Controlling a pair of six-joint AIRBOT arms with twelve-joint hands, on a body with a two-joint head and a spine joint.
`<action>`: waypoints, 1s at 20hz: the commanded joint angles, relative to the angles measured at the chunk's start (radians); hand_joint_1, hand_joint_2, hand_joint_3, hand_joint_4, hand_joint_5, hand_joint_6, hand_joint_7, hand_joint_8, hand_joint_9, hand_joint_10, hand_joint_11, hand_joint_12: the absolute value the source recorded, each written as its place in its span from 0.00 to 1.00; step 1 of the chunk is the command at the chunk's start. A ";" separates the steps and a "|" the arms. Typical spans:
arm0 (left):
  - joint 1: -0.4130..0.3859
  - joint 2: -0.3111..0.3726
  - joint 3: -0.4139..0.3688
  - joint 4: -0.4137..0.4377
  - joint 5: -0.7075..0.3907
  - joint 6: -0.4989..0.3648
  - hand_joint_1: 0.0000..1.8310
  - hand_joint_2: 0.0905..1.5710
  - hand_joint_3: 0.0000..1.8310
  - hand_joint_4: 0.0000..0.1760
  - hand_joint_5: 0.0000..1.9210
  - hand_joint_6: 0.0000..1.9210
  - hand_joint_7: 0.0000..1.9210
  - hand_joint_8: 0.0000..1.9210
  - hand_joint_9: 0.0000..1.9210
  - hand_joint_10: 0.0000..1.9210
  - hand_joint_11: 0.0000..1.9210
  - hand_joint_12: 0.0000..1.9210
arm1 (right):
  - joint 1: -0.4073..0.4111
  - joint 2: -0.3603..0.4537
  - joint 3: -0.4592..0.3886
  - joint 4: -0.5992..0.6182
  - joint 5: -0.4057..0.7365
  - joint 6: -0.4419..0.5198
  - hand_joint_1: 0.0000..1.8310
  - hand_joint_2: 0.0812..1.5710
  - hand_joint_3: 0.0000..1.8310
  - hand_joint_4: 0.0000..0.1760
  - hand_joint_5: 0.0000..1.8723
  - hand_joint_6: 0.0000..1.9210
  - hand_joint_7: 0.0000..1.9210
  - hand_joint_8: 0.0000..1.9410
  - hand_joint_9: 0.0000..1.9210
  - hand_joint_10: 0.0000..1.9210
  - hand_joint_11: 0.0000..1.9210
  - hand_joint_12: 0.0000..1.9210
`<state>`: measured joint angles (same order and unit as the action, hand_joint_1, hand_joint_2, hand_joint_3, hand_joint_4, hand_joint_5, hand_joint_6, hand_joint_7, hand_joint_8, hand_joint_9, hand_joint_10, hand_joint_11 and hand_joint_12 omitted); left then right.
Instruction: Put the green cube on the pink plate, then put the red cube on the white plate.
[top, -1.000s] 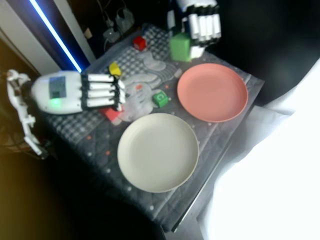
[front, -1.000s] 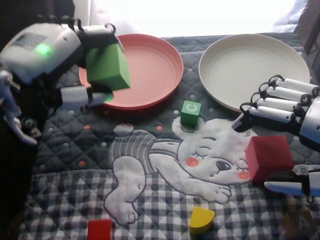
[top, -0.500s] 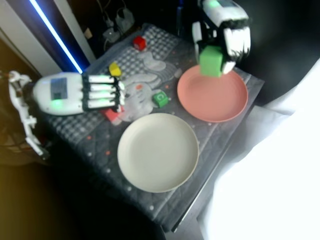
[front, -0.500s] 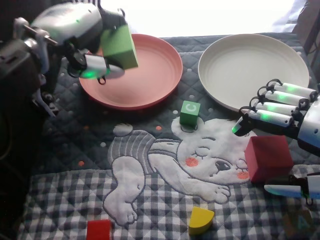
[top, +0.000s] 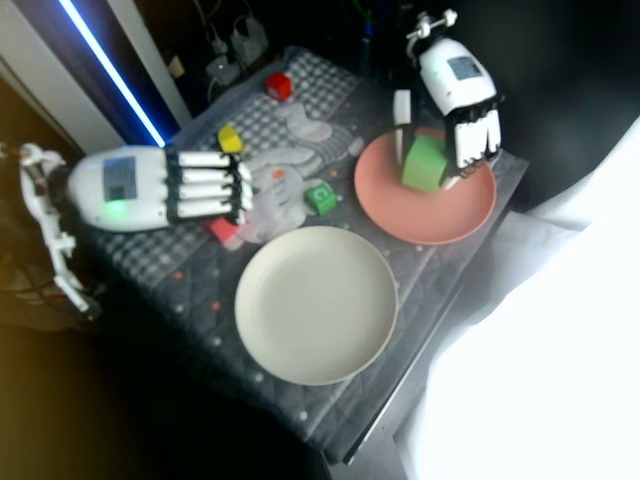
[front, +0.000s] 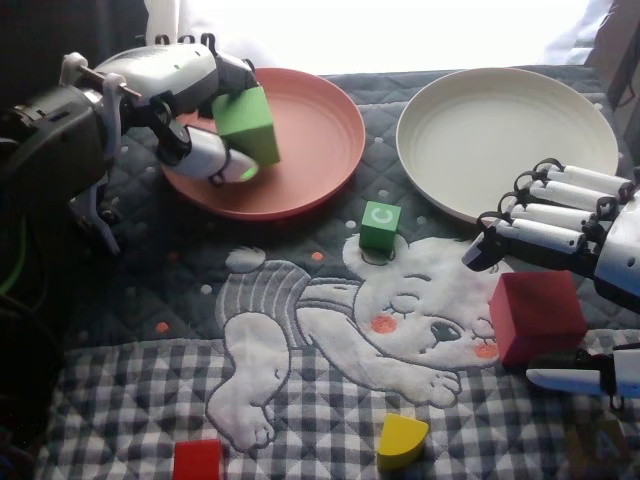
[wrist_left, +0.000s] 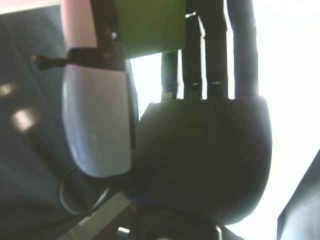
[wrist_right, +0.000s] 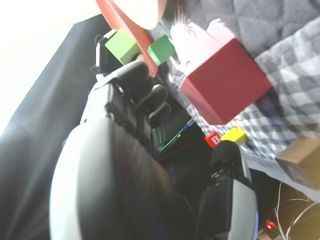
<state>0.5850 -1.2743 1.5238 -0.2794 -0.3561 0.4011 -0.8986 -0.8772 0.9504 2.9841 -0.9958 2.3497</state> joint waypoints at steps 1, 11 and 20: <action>-0.011 -0.003 0.001 -0.009 -0.112 -0.003 0.39 0.58 0.00 0.60 0.20 0.10 0.13 0.27 0.02 0.57 0.01 0.94 | 0.006 0.000 0.003 0.025 -0.117 0.021 0.39 0.64 0.06 0.00 0.07 0.46 0.11 0.46 0.03 0.57 0.00 0.76; 0.038 0.087 -0.130 -0.052 -0.277 -0.003 0.12 0.48 0.00 1.00 0.00 0.00 0.08 0.02 0.00 0.28 0.00 0.75 | 0.005 0.013 0.002 0.025 -0.116 0.021 0.41 0.52 0.11 0.00 0.06 0.32 0.09 0.29 0.00 0.40 0.00 0.61; 0.157 0.218 -0.322 -0.029 -0.602 -0.003 0.07 0.59 0.00 0.94 0.00 0.00 0.12 0.03 0.00 0.38 0.00 0.70 | 0.001 -0.011 0.016 0.025 -0.037 0.021 0.47 0.40 0.30 0.00 0.11 0.43 0.14 0.37 0.02 0.56 0.00 0.77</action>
<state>0.7517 -1.0611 1.2003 -0.3199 -0.8074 0.4026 -0.9024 -0.8890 0.9646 2.9849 -0.9321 2.3497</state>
